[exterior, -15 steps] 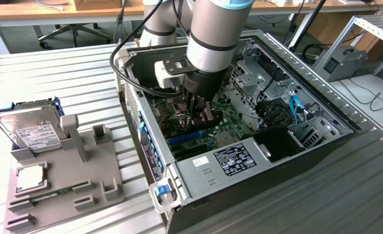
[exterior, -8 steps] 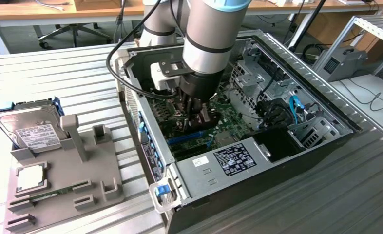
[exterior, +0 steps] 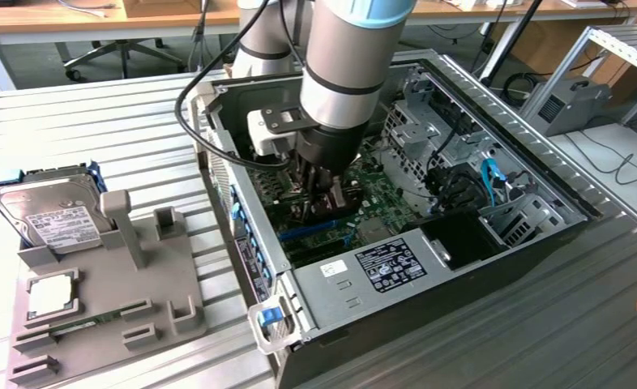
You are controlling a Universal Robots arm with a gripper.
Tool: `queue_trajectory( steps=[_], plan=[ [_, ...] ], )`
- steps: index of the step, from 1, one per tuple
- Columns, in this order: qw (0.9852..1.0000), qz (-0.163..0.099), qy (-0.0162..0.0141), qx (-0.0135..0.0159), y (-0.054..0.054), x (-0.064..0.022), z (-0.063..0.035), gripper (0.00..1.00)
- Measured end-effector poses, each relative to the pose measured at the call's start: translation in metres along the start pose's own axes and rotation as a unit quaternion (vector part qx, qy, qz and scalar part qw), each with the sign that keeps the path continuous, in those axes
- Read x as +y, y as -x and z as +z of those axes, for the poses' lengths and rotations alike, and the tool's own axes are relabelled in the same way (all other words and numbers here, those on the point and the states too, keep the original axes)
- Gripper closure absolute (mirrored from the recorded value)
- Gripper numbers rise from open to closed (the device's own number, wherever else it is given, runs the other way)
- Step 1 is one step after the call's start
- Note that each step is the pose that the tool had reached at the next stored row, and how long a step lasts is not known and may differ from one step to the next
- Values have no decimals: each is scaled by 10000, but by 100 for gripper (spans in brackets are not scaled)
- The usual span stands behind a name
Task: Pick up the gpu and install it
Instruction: 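Insert the gpu into the slot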
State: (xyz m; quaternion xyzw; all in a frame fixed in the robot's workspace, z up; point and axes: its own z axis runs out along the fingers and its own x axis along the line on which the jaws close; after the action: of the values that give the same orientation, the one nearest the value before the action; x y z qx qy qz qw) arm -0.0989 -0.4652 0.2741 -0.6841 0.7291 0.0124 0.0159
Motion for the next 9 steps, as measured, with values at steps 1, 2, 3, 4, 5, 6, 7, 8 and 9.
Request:
queue_trajectory(
  steps=[1,2,3,4,5,6,7,8,9],
  plan=[
    [10000,0,0,0,0,4,6,72],
    [10000,0,0,0,-1,7,13,72],
    [10000,0,0,0,-1,9,20,72],
    [10000,-1,0,0,-2,10,27,72],
    [10000,0,0,0,-2,12,33,72],
    [10000,0,0,0,-2,14,40,72],
    [10000,0,0,0,-3,14,47,72],
    [10000,0,0,0,-3,14,54,72],
    [10000,0,0,0,-3,15,66,72]
  ],
)
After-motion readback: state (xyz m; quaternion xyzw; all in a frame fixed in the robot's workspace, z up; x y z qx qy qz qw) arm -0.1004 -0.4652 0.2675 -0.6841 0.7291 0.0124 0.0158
